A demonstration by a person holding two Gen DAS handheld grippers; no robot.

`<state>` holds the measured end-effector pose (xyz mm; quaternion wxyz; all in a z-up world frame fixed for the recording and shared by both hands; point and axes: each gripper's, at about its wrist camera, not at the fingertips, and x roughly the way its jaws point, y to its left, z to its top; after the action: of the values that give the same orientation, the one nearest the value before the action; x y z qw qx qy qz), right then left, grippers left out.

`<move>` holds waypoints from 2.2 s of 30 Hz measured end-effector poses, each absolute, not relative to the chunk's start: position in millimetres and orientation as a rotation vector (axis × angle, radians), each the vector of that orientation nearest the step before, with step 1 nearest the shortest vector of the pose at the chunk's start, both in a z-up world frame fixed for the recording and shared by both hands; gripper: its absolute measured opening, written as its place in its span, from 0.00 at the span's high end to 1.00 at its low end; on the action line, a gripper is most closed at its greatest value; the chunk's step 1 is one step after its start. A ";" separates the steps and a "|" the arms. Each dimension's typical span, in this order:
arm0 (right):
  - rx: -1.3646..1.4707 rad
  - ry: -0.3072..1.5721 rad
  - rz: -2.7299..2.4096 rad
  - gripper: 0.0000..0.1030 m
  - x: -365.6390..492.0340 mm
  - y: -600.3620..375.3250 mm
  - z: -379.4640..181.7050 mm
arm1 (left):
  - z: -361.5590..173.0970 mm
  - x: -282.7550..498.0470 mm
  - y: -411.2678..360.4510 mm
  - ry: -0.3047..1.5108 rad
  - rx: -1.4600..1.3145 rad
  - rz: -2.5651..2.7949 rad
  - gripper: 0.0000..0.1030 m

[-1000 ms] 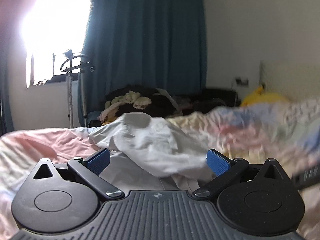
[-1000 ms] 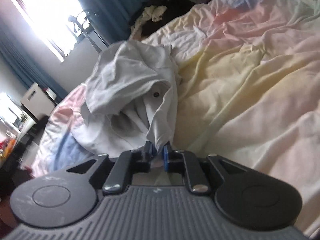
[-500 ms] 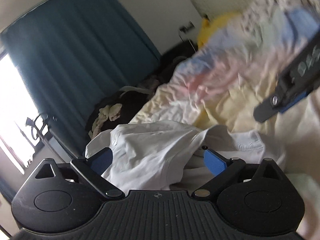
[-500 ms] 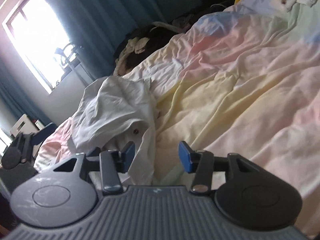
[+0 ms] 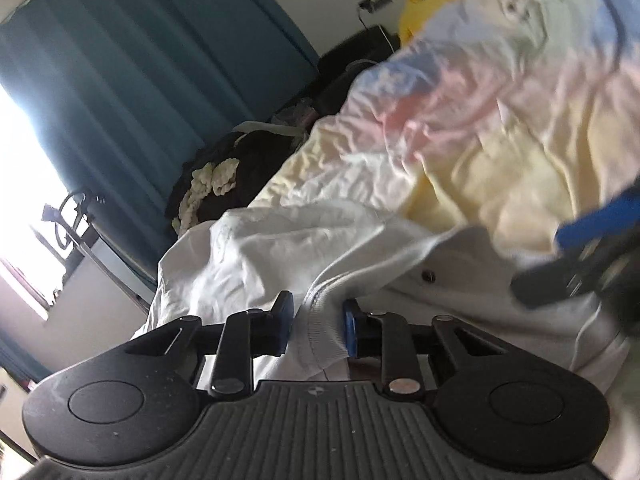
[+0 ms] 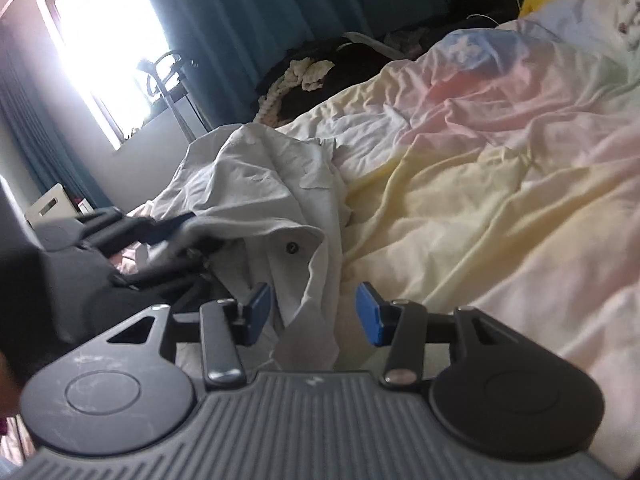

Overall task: Fold clothes
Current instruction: 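Grasp the T-shirt hem with the left tool while the right tool holds its edge, then lift the T-shirt high with both tools, shaking it out between them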

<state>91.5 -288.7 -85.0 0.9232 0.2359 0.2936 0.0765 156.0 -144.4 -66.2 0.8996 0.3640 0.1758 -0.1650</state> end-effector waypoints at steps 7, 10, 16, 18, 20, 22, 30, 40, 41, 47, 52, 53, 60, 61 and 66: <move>0.493 0.687 0.132 0.53 101.4 -290.5 -102.0 | -22.0 150.4 -135.5 0.327 0.594 -0.290 0.74; 0.492 0.692 0.121 0.55 99.7 -291.5 -102.7 | -2.1 147.2 -127.7 0.292 0.536 -0.254 0.74; 0.433 0.688 0.137 0.55 96.7 -282.5 -101.0 | 11.2 165.1 -104.9 0.345 0.498 -0.098 0.72; 0.384 0.676 0.133 0.59 95.3 -277.2 -98.2 | 6.1 169.1 -96.0 0.356 0.484 -0.083 0.71; 0.339 0.647 0.121 0.67 92.1 -274.1 -93.9 | 0.4 172.8 -87.4 0.366 0.473 -0.069 0.71; 0.296 0.603 0.100 0.83 88.0 -272.7 -88.5 | -7.1 177.3 -78.6 0.391 0.444 -0.053 0.72; 0.265 0.467 0.054 0.88 78.4 -278.6 -70.3 | -5.7 152.7 -52.8 0.373 0.359 -0.074 0.91; 0.195 0.241 0.100 0.89 43.0 -269.3 14.4 | 102.5 77.8 -11.0 0.144 0.193 -0.063 0.94; 0.193 0.225 0.107 0.89 39.5 -269.2 28.3 | 115.1 69.8 -6.3 0.126 0.178 -0.062 0.94; 0.150 0.120 0.143 0.89 19.7 -266.1 130.8 | 198.3 23.1 19.0 0.008 0.098 -0.046 0.94; 0.104 0.001 0.156 0.89 -6.1 -258.8 222.5 | 269.4 -10.8 35.4 -0.095 0.063 -0.021 0.94; 0.092 -0.026 0.157 0.89 -12.3 -256.5 240.4 | 282.1 -16.0 37.6 -0.106 0.058 -0.019 0.94; 0.025 -0.177 0.120 0.89 -57.0 -248.9 342.5 | 374.7 -52.3 40.8 -0.165 0.039 -0.026 0.94; 0.026 -0.192 0.114 0.89 -61.9 -249.9 354.7 | 387.3 -59.0 40.2 -0.182 0.045 -0.025 0.94; 0.058 -0.262 0.097 0.89 -84.5 -257.3 413.5 | 437.1 -81.6 37.7 -0.238 0.061 -0.024 0.94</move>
<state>-84.5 -257.3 413.5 0.9898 0.0290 -0.1307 0.0482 -81.6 37.7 437.1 0.9924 0.0302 -0.1186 -0.0122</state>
